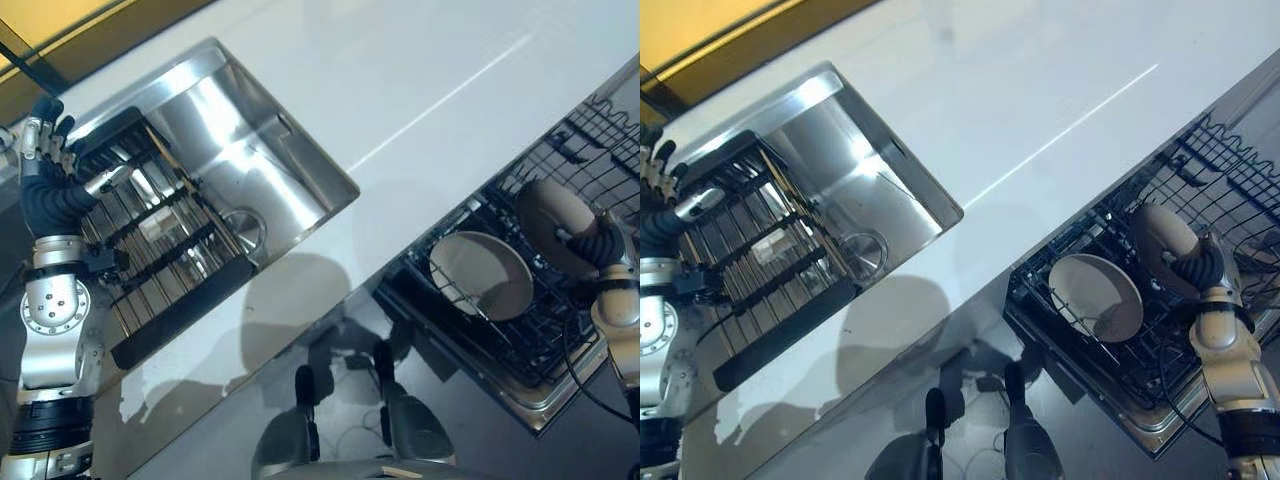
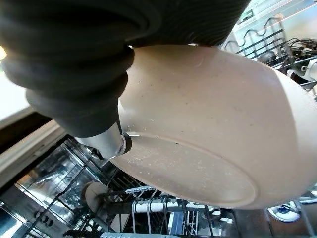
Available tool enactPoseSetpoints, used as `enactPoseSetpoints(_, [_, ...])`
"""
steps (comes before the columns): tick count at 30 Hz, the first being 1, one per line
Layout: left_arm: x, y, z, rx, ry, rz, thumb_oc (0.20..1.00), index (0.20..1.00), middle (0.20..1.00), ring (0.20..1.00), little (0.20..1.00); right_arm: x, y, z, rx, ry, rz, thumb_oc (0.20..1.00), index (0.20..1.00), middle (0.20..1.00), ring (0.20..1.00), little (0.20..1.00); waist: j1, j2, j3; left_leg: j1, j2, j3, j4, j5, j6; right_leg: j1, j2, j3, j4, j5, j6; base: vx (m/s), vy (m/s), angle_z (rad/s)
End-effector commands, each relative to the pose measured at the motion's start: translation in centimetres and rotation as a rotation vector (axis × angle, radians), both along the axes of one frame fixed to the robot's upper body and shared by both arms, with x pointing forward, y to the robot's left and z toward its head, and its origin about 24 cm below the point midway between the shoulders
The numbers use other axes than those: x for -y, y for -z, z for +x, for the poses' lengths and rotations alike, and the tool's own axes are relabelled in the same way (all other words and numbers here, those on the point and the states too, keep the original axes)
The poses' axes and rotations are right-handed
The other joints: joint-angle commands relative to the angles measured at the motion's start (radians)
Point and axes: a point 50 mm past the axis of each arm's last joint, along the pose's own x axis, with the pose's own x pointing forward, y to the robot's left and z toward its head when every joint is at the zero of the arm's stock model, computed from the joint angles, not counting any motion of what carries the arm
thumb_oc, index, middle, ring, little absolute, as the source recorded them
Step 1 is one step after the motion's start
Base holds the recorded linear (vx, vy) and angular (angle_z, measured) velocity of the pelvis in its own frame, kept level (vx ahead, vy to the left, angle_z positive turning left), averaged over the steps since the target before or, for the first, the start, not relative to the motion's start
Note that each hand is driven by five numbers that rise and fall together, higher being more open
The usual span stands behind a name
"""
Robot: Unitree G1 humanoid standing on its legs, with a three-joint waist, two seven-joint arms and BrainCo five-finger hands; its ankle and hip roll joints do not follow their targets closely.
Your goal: Pick up plates and place into dishwasher.
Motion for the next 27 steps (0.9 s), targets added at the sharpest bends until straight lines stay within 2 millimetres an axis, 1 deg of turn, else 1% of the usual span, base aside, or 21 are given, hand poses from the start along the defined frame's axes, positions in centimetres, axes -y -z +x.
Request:
enactPoseSetpoints(1, [0.4, -2.4, 0.8, 0.091, -0.006, 0.074, 1.0, 1.0, 1.0, 1.0, 1.0, -0.4, -4.3, 1.3, 0.107, -0.044, -0.15, 0.2, 0.2, 0.2, 0.2, 0.2, 0.006, -0.013, 0.013, -0.131, -0.007, -0.078, 0.051, 0.075, 0.017, -0.038, -0.003, -0.046, 0.129, -0.089, 0.014, -0.02, -0.104, 0.0])
enactPoseSetpoints(6, [0.2, -3.2, 1.0, 0.103, -0.01, 0.081, 1.0, 1.0, 1.0, 1.0, 1.0, -0.3, -5.3, 2.1, 0.082, -0.093, -0.16, 0.2, 0.2, 0.2, 0.2, 0.2, 0.01, -0.006, 0.052, -0.177, 0.0, -0.081, 0.081, 0.077, 0.011, -0.078, 0.003, -0.066, 0.16, -0.096, 0.003, 0.01, -0.094, -0.01])
enactPoseSetpoints(9, [0.3, -3.8, 1.2, 0.113, -0.012, 0.097, 1.0, 1.0, 1.0, 1.0, 1.0, -0.2, -5.5, 2.5, 0.04, -0.109, -0.167, 0.2, 0.2, 0.2, 0.2, 0.2, 0.016, -0.005, 0.068, -0.194, 0.0, -0.083, 0.088, 0.079, 0.009, -0.095, 0.004, -0.077, 0.168, -0.098, 0.0, 0.0, -0.096, -0.03])
enactPoseSetpoints(13, [0.2, -4.8, 1.5, 0.122, -0.012, 0.104, 1.0, 1.0, 1.0, 1.0, 1.0, 0.7, -5.3, 3.2, -0.052, -0.081, -0.183, 0.2, 0.2, 0.2, 0.2, 0.2, 0.031, -0.004, 0.083, -0.214, -0.003, -0.087, 0.095, 0.082, 0.008, -0.114, 0.003, -0.1, 0.178, -0.1, -0.003, 0.0, -0.088, -0.01])
enactPoseSetpoints(15, [0.2, -5.0, 1.7, 0.123, -0.011, 0.111, 1.0, 1.0, 1.0, 1.0, 1.0, 1.1, -5.2, 3.5, -0.081, -0.078, -0.165, 0.2, 0.2, 0.2, 0.2, 0.2, 0.033, -0.004, 0.089, -0.223, -0.005, -0.088, 0.099, 0.083, 0.008, -0.123, 0.005, -0.105, 0.183, -0.1, -0.005, 0.0, -0.079, 0.04])
enactPoseSetpoints(18, [0.3, -5.2, 1.9, 0.123, -0.011, 0.118, 1.0, 1.0, 1.0, 1.0, 1.0, 1.3, -4.1, 3.9, -0.14, -0.076, -0.137, 0.2, 0.2, 0.2, 0.2, 0.2, 0.038, 0.0, 0.099, -0.241, -0.008, -0.091, 0.112, 0.085, 0.008, -0.139, 0.005, -0.113, 0.195, -0.101, -0.008, 0.0, -0.062, 0.07])
enactPoseSetpoints(20, [0.4, -5.3, 2.0, 0.125, -0.013, 0.125, 1.0, 1.0, 1.0, 1.0, 1.0, 1.4, -2.8, 4.0, -0.188, -0.072, -0.109, 0.2, 0.2, 0.2, 0.2, 0.2, 0.041, 0.006, 0.109, -0.248, -0.011, -0.091, 0.114, 0.088, 0.011, -0.147, 0.005, -0.117, 0.201, -0.102, -0.01, -0.01, -0.05, 0.08])
enactPoseSetpoints(25, [0.9, -5.8, 2.3, 0.133, -0.002, 0.132, 1.0, 1.0, 1.0, 1.0, 1.0, 2.1, -0.5, 4.2, -0.26, -0.022, -0.067, 0.2, 0.2, 0.2, 0.2, 0.2, 0.052, 0.024, 0.125, -0.259, -0.02, -0.094, 0.11, 0.092, 0.013, -0.159, -0.001, -0.129, 0.204, -0.101, -0.011, -0.02, -0.029, 0.06])
enactPoseSetpoints(27, [0.9, -6.0, 2.5, 0.137, 0.003, 0.13, 1.0, 1.0, 1.0, 1.0, 1.0, 2.3, -0.3, 4.3, -0.267, -0.008, -0.056, 0.2, 0.2, 0.2, 0.2, 0.2, 0.054, 0.029, 0.129, -0.262, -0.022, -0.094, 0.11, 0.092, 0.014, -0.164, -0.004, -0.133, 0.205, -0.101, -0.011, -0.03, -0.006, 0.06])
